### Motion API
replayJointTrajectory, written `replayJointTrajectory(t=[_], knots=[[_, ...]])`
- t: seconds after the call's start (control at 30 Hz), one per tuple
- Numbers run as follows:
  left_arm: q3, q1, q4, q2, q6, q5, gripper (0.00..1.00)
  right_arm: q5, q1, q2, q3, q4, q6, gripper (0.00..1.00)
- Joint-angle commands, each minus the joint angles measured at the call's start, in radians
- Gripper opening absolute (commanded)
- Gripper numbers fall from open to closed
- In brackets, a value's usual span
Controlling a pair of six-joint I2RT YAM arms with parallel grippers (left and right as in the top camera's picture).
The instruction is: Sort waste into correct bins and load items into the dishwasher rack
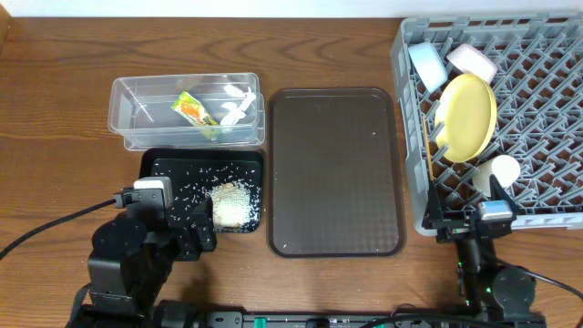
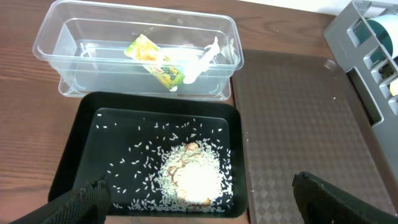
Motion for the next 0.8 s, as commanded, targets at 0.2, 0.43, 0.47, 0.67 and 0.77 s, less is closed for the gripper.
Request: replayJointTrajectory(t=[0.2, 0.43, 0.47, 0.67, 0.77], knots=[[-0.003, 0.004, 0.0, -0.005, 0.006, -0.002, 0.95, 0.024, 0.009, -0.012, -0.095, -0.015, -0.031, 0.99], [-0.003, 0.004, 0.0, -0.005, 0.006, -0.002, 0.95, 0.025, 0.009, -0.011, -0.095, -0.052, -0.031, 0.99], [-0.003, 0.004, 0.0, -0.005, 0.006, -0.002, 0.95, 0.025, 0.009, -0.01, -0.095, -0.052, -0.031, 0.99], [-0.003, 0.004, 0.0, -0.005, 0.006, -0.002, 0.95, 0.025, 0.009, -0.01, -0.095, -0.052, -0.031, 0.99], [-0.003, 0.004, 0.0, -0.005, 0.006, -0.002, 0.95, 0.025, 0.009, -0.01, -0.095, -0.052, -0.031, 0.99]])
